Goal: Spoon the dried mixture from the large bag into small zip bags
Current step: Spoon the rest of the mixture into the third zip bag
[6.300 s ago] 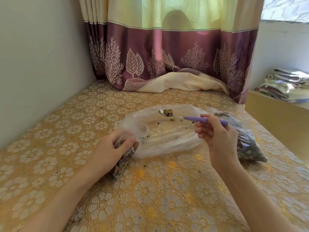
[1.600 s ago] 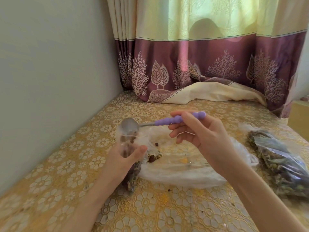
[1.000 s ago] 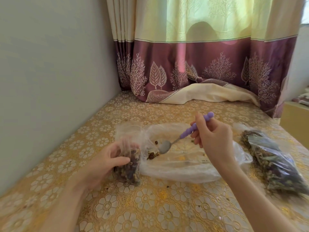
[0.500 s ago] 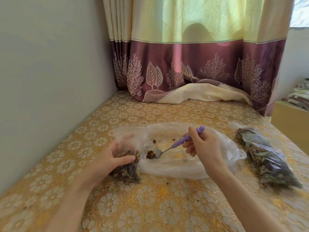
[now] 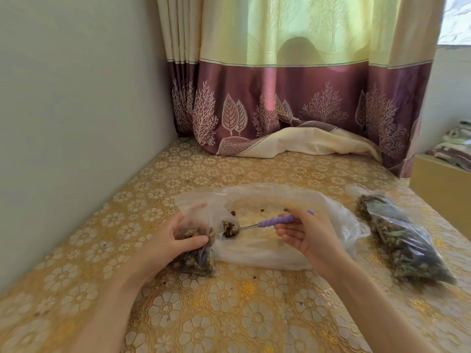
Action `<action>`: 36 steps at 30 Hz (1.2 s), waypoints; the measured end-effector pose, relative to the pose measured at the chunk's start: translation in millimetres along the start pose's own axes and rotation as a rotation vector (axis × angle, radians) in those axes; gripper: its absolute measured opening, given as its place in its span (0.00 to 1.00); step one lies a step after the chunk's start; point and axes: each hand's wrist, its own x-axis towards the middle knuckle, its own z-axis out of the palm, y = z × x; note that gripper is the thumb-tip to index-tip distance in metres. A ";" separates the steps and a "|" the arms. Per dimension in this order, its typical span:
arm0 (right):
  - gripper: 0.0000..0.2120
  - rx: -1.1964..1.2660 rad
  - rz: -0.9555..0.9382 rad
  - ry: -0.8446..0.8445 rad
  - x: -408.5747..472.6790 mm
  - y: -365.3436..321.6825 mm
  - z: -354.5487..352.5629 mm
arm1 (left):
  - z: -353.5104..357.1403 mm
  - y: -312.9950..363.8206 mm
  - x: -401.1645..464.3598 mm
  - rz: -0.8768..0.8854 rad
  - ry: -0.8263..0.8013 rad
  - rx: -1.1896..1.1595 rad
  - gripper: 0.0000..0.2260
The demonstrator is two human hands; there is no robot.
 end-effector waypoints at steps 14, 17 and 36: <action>0.15 0.134 -0.169 0.106 0.8 -40.6 -6.2 | -0.8 5.8 -2.3 0.011 -0.008 0.053 0.24; 0.15 0.172 -0.226 0.071 -1.7 -54.9 6.4 | -0.5 7.3 -2.9 -0.005 0.012 0.048 0.21; 0.14 -0.067 -0.540 -0.266 -18.1 -57.1 47.0 | 3.0 11.9 -2.7 0.048 0.098 -0.029 0.32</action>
